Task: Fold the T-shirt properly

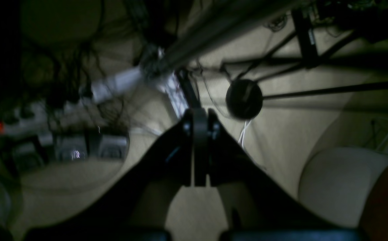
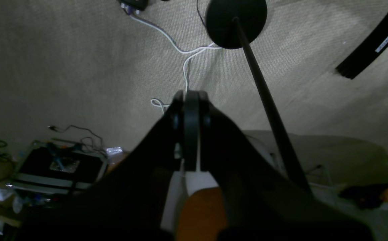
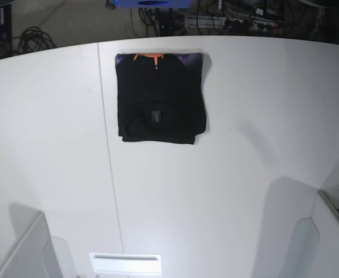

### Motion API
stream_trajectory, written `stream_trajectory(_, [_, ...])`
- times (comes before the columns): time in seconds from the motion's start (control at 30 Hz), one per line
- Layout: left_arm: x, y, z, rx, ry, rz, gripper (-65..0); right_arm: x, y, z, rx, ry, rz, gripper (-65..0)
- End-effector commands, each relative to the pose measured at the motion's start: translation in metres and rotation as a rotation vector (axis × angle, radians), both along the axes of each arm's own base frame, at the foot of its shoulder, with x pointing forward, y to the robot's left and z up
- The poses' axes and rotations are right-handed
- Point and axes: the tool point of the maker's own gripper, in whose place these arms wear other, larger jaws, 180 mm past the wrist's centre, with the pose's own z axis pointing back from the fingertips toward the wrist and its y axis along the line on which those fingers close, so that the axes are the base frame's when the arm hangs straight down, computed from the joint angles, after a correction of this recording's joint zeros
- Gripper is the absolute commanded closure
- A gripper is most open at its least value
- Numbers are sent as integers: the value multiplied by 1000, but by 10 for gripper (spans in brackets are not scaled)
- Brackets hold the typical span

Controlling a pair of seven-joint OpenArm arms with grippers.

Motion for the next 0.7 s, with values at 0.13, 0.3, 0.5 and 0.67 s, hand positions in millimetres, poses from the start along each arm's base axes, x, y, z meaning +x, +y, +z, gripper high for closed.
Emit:
stream_trajectory(0.13, [-21,6,-28,17,108,84,0,-27,9,-16,134,138,62,0])
stream_trajectory(0.3, [-32,12,-54,43,201,171,0,-30,-13,-34,165,218,67,0])
stream_trajectory(0.5, [-30,-1,-78,37,289,230,0,-4,-53,-62,158,278,13,0])
stream_trajectory(0.67, [-4,-10,-90,24,287,253,0,2,-49,-79,210,286,46,0])
